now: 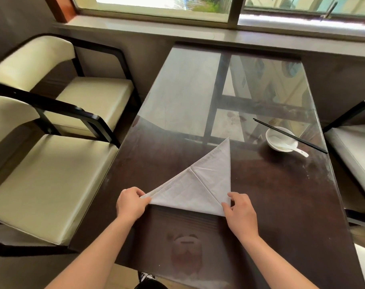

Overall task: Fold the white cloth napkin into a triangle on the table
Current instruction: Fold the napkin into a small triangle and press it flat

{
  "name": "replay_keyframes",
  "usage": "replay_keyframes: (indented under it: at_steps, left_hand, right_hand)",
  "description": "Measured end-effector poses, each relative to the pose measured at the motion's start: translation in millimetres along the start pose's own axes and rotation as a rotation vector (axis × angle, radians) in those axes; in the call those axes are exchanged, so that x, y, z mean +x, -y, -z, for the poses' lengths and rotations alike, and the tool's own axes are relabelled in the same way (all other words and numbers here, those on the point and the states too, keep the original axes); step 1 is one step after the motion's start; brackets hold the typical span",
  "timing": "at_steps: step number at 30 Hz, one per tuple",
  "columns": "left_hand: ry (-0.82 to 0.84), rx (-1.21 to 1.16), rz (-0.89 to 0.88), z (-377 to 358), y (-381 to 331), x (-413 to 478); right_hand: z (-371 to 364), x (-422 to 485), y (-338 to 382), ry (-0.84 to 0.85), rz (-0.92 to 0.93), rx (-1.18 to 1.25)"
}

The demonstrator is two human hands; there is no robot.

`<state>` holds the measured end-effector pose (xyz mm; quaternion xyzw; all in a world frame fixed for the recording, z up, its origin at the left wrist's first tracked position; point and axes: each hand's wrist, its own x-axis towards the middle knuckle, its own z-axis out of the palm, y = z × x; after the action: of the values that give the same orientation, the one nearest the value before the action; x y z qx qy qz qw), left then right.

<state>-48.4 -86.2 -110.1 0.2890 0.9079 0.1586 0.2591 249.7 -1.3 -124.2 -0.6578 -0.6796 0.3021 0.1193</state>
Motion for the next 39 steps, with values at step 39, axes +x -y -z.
replay_keyframes:
  at_steps: [39]
  left_hand:
    - [0.047, -1.064, -0.069, 58, -85, -2]
  right_hand:
    - [-29, -17, 33, -0.07, 0.577, -0.253]
